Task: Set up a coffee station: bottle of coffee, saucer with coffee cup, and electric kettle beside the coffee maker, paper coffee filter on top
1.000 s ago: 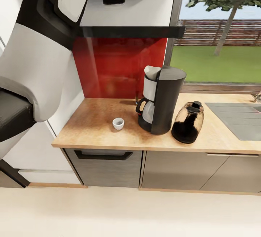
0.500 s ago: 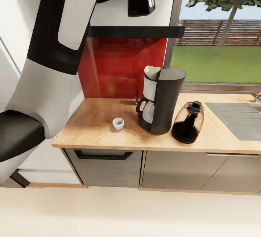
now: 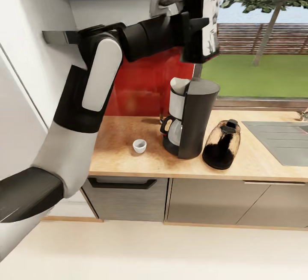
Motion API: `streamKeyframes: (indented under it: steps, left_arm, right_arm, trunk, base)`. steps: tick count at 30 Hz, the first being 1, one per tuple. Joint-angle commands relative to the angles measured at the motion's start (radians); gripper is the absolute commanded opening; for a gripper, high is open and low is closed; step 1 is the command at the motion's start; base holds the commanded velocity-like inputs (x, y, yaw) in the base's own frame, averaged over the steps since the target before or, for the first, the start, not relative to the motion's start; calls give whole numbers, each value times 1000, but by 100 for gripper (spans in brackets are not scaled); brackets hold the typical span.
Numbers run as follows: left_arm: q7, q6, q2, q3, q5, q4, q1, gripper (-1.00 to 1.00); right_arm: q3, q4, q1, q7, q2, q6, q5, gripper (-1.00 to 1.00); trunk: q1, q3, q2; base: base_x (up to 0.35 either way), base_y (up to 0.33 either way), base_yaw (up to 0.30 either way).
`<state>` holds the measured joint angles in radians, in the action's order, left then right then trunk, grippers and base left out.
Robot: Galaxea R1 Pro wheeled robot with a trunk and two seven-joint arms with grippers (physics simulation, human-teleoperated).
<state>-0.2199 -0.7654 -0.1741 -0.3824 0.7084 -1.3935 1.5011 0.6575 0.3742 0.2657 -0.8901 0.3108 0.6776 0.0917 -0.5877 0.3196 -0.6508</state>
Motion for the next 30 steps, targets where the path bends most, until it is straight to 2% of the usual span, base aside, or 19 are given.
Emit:
streamKeyframes:
  steps: [1,9,11,14,15,16,17,18,19,20,21,22,27,29,30]
  left_arm:
    - [-42,-13,0,2,-6,-5,-12,-100]
    - [-228,-38,0,2,-7,-18,-96,-100]
    - [-284,-39,15,2,-7,-33,-130,-100]
    - [-392,-39,100,1,-7,-71,-196,-100]
    - [-412,-38,116,1,-7,-76,-205,-100]
    - [-456,-38,150,1,-7,-83,-221,-100]
    - [-480,-38,167,1,-7,-85,-228,-100]
    - [-555,-36,218,1,-8,-90,-247,-100]
    - [-577,-36,236,1,-8,-91,-254,-100]
    - [-616,-35,270,0,-8,-92,-267,-100]
    - [-633,-35,287,0,-8,-92,-274,-100]
    - [-670,-33,332,0,-9,-94,-294,-100]
    - [-737,-30,417,-1,-10,-106,-344,-100]
    - [-755,-29,469,-1,-10,-125,-372,-100]
    - [-757,-27,482,-1,-10,-128,-378,-100]
  right_arm:
    - [8,2,0,-4,-1,3,10,100]
    - [8,2,0,-4,-1,3,10,100]
    - [9,2,0,-4,-1,3,10,100]
    - [9,2,0,-4,-1,3,10,100]
    - [10,2,0,-4,-1,3,10,100]
    - [10,2,0,-4,-1,3,10,100]
    - [11,2,0,-4,0,4,10,100]
    - [13,1,0,-3,-1,4,10,100]
    - [14,1,0,-3,0,5,10,100]
    - [14,0,0,-3,-1,5,10,100]
    - [15,0,0,-3,-1,5,10,100]
    - [17,-2,0,-3,0,4,10,100]
    - [17,-4,0,3,0,4,10,100]
    - [13,-4,0,22,0,4,10,100]
    - [12,-4,0,28,0,4,10,100]
  trunk:
    - [0,1,-1]
    - [0,1,-1]
    - [0,1,-1]
    - [0,1,-1]
    - [0,1,-1]
    - [0,1,-1]
    - [0,1,-1]
    - [0,1,-1]
    - [0,1,-1]
    - [0,1,-1]
    - [0,1,-1]
    - [0,1,-1]
    - [0,1,-1]
    - [0,1,-1]
    - [0,1,-1]
  base:
    - [0,0,0]
    - [0,0,0]
    - [0,0,0]
    - [0,0,0]
    - [0,0,0]
    - [0,0,0]
    - [0,0,0]
    - [0,0,0]
    - [0,0,0]
    - [0,0,0]
    - [0,0,0]
    - [0,0,0]
    - [0,0,0]
    - [0,0,0]
    - [0,0,0]
